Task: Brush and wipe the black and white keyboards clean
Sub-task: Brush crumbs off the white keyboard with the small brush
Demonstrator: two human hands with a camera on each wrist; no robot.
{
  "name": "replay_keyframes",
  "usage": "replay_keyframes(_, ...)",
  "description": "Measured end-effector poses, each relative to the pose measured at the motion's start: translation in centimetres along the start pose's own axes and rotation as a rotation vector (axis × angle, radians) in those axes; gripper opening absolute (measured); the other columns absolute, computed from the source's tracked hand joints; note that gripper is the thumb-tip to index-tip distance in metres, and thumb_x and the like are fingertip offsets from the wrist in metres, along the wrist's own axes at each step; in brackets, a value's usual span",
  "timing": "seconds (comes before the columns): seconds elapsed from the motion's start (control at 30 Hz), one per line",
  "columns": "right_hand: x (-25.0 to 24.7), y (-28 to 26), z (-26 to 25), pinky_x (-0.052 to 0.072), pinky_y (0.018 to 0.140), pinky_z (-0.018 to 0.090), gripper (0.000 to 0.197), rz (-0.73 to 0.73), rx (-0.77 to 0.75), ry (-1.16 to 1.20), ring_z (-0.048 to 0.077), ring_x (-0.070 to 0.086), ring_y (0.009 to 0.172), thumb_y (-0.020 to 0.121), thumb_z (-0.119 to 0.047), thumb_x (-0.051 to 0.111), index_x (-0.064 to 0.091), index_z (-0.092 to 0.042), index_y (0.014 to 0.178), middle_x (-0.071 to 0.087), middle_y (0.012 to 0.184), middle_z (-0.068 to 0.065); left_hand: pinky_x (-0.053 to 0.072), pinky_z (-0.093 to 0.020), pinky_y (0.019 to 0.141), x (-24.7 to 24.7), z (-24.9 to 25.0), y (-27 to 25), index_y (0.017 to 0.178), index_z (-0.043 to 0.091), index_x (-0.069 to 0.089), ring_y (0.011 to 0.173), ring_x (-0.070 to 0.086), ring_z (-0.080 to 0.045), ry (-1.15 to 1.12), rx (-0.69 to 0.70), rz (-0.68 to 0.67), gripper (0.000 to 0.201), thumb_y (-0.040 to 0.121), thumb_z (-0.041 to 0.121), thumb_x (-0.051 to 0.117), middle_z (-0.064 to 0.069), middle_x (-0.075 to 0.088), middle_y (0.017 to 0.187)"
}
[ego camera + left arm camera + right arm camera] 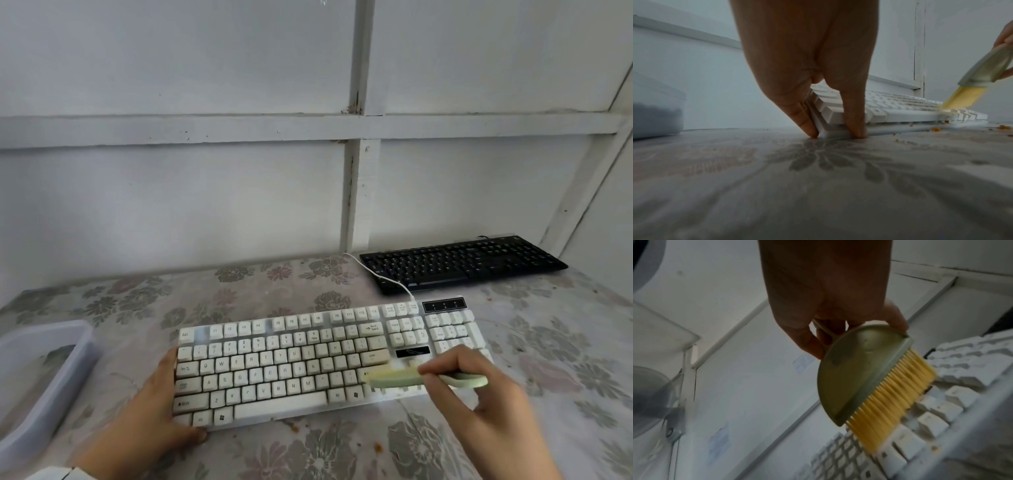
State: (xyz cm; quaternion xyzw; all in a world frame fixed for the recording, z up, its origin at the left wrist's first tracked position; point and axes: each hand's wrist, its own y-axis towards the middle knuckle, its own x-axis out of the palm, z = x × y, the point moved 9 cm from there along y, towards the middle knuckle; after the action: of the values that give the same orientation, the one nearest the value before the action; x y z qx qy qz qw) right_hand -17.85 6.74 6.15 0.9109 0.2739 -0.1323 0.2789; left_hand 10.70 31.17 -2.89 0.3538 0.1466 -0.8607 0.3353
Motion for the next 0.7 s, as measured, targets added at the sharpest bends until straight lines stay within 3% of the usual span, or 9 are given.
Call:
replay_keyframes(0.17, -1.3, 0.3, 1.9, 0.04, 0.054, 0.01, 0.039, 0.003, 0.078, -0.04, 0.007, 0.057, 0.06, 0.075, 0.005, 0.07, 0.064, -0.033, 0.068, 0.064, 0.077, -0.012, 0.047, -0.028, 0.093, 0.0, -0.1, 0.1, 0.118, 0.06, 0.015, 0.113, 0.05, -0.002, -0.003, -0.001, -0.003, 0.105, 0.039, 0.034, 0.079, 0.024, 0.04, 0.126)
replay_keyframes(0.27, -2.7, 0.5, 1.6, 0.039, 0.055, 0.009, 0.038, 0.047, 0.058, -0.049, 0.004, 0.058, 0.071, 0.075, 0.004, 0.07, 0.064, -0.031, 0.065, 0.064, 0.079, -0.013, 0.048, -0.033, 0.095, -0.1, -0.3, 0.2, 0.117, 0.067, 0.013, 0.115, 0.05, -0.004, 0.013, 0.003, -0.003, 0.108, 0.038, 0.035, 0.08, 0.023, 0.039, 0.129)
replay_keyframes(0.4, -1.4, 0.2, 1.2, 0.039, 0.054, 0.016, 0.036, -0.017, 0.06, 0.066, 0.008, 0.06, 0.07, 0.075, 0.01, 0.069, 0.066, -0.024, 0.062, 0.063, 0.067, -0.007, 0.045, -0.035, 0.099, -0.2, -0.1, 0.3, 0.109, 0.079, 0.007, 0.12, 0.046, -0.007, 0.024, 0.015, 0.005, 0.113, 0.035, 0.036, 0.08, 0.02, 0.035, 0.132)
replay_keyframes(0.6, -4.3, 0.7, 2.5, 0.038, 0.054, 0.009, 0.041, 0.047, 0.075, -0.158, 0.0, 0.053, 0.068, 0.076, 0.003, 0.07, 0.062, -0.037, 0.076, 0.061, 0.086, -0.017, 0.043, -0.029, 0.096, -0.4, 1.3, 0.1, 0.098, 0.084, 0.006, 0.118, 0.048, -0.01, 0.015, 0.034, 0.015, 0.107, 0.032, 0.037, 0.077, 0.013, 0.041, 0.129)
replay_keyframes(0.7, -6.4, 1.0, 1.2, 0.038, 0.054, 0.007, 0.04, 0.11, 0.055, -0.186, 0.003, 0.055, 0.07, 0.076, 0.003, 0.07, 0.062, -0.036, 0.073, 0.062, 0.082, -0.019, 0.044, -0.027, 0.093, -0.5, 1.5, 0.0, 0.098, 0.084, 0.006, 0.116, 0.049, -0.011, 0.021, 0.039, 0.022, 0.108, 0.032, 0.037, 0.077, 0.013, 0.042, 0.129)
